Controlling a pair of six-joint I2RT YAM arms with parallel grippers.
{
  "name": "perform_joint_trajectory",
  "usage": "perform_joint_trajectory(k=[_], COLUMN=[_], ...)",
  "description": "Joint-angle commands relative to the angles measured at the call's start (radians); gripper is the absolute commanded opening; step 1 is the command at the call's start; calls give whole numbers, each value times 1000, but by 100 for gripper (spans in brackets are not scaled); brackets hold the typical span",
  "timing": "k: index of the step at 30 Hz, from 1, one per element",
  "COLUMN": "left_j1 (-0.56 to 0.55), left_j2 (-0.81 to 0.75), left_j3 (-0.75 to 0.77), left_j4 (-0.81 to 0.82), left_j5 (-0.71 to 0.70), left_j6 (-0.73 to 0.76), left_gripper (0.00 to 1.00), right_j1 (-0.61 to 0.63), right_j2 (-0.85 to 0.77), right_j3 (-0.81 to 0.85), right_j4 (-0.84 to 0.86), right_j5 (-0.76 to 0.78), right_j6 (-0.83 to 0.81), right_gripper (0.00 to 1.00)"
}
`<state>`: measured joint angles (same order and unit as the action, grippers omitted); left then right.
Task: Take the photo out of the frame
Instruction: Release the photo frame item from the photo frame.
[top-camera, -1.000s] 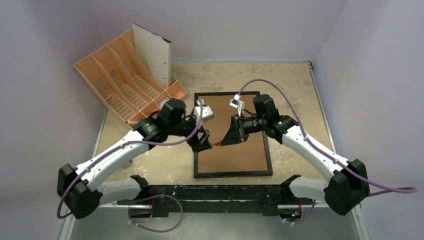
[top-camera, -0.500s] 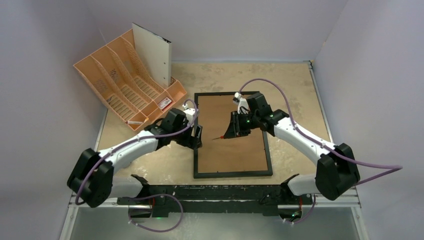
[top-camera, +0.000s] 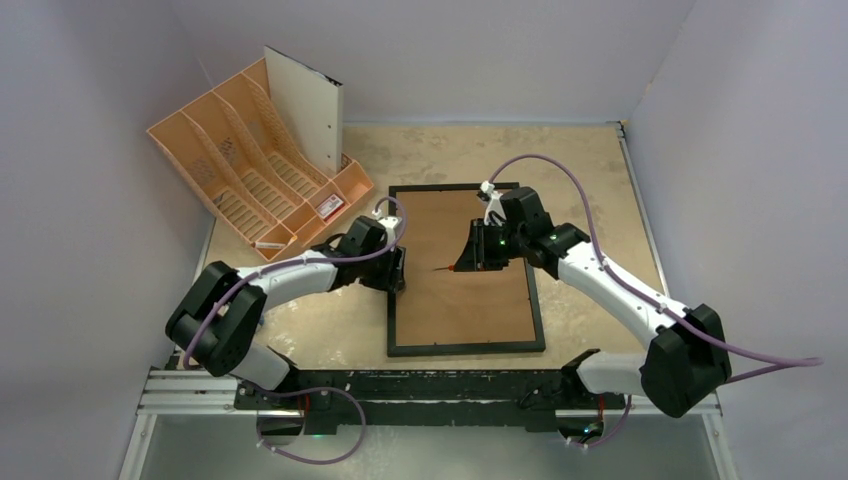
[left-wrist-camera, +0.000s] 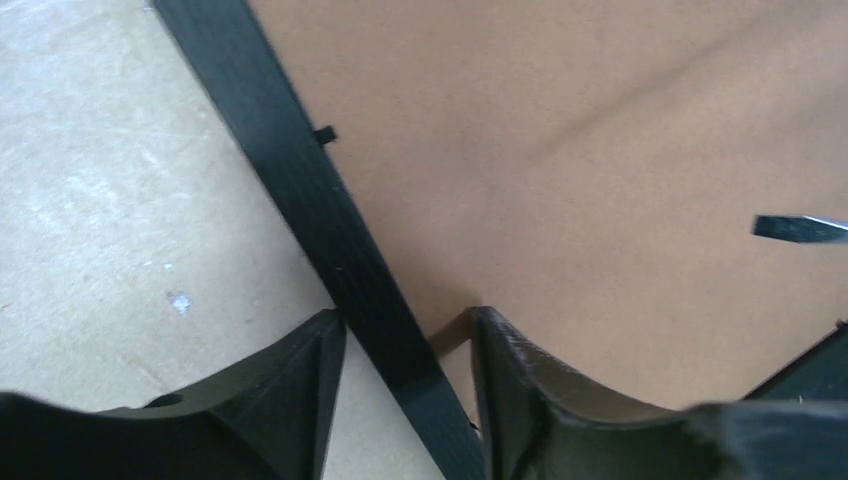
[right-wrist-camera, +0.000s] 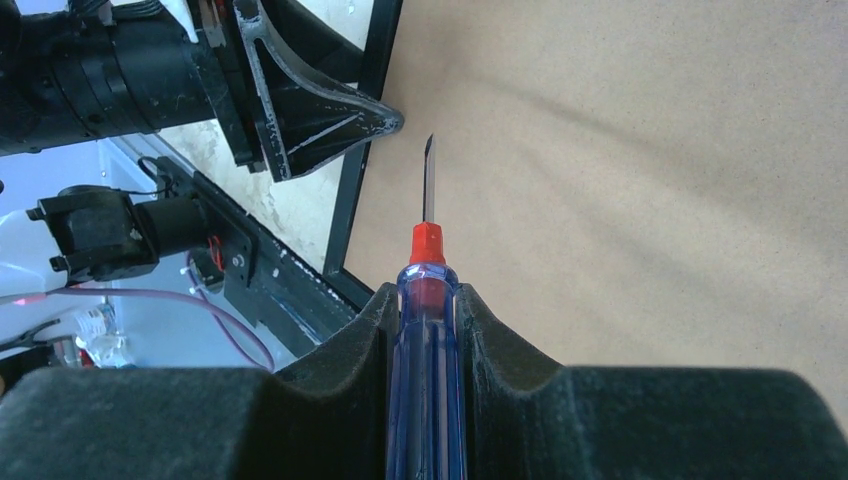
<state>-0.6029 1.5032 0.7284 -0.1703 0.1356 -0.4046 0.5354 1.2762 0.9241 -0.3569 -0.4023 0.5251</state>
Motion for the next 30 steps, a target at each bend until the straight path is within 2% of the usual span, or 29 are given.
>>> perform_joint_trajectory(k=[1, 7, 13, 20, 23, 30], left_j1=[0, 0, 0, 0, 0, 1], left_j2=[23, -5, -11, -50, -53, -107], left_j3=[14, 15, 82, 62, 29, -47], left_j4=[12, -42, -161, -170, -141, -80], left_j5=[-37, 6, 92, 113, 110, 67], left_j6=[15, 72, 181, 172, 141, 81], left_gripper=[41, 12, 4, 4, 4, 14], right_j1=[-7, -50, -105, -115, -115, -111], right_j2=[-10, 32, 91, 179, 223, 328], right_j3=[-3, 9, 26, 62, 58, 86], right_j4=[10, 68, 109, 149, 243, 352], right_j5=[20, -65, -179, -273, -299, -357], right_j6=[18, 23, 16, -4, 37, 75], right_gripper=[0, 0, 0, 0, 0, 0])
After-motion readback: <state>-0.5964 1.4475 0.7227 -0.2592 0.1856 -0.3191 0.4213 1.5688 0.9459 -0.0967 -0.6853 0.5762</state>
